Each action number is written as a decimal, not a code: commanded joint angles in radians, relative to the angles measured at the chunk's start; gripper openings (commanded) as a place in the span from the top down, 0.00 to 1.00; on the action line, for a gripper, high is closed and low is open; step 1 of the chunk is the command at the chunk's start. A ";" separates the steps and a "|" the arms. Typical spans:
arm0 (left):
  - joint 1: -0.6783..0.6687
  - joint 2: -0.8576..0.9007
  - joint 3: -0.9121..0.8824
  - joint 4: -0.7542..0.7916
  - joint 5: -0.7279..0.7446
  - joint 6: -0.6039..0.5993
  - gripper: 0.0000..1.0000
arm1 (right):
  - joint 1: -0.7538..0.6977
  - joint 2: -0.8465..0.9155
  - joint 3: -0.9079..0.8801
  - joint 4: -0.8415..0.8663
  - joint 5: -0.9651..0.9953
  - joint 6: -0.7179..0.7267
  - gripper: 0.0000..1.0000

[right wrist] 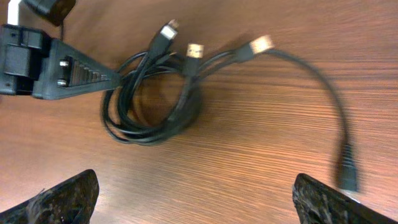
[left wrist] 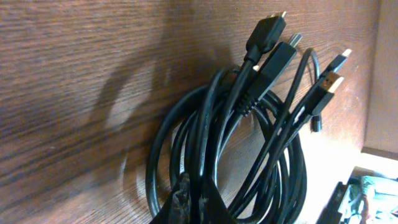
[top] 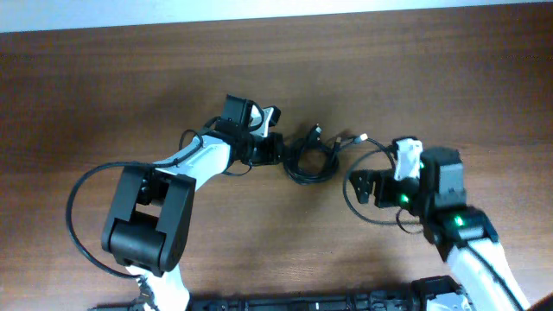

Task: Untangle cables
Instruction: 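Move the right gripper to the bundle and grasp another strand, then pull the held strands apart, left gripper left, right gripper right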

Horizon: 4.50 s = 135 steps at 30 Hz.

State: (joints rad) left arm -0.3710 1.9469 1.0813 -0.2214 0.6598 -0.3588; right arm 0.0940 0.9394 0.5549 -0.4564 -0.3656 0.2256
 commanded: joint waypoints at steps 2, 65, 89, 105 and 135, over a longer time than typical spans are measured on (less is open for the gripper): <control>-0.047 -0.029 0.013 -0.008 -0.050 0.016 1.00 | -0.003 0.217 0.032 0.117 -0.265 0.011 0.02; 0.090 -0.233 0.014 -0.170 -0.309 0.043 1.00 | 0.101 0.488 0.148 0.157 0.175 0.359 0.96; 0.196 -0.353 0.013 -0.166 -0.272 0.054 0.48 | 0.102 0.141 0.225 -0.101 0.014 0.058 0.96; -0.055 -0.223 0.013 -0.206 -0.196 0.148 0.50 | 0.102 0.216 0.225 0.069 -0.159 0.188 0.96; 0.052 -0.201 0.013 -0.050 0.050 0.152 1.00 | 0.102 0.249 0.225 -0.234 0.262 0.251 0.96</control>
State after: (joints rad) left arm -0.3775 1.7432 1.0893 -0.2527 0.7258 -0.2245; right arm 0.1974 1.1671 0.7658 -0.6041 -0.3717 0.4946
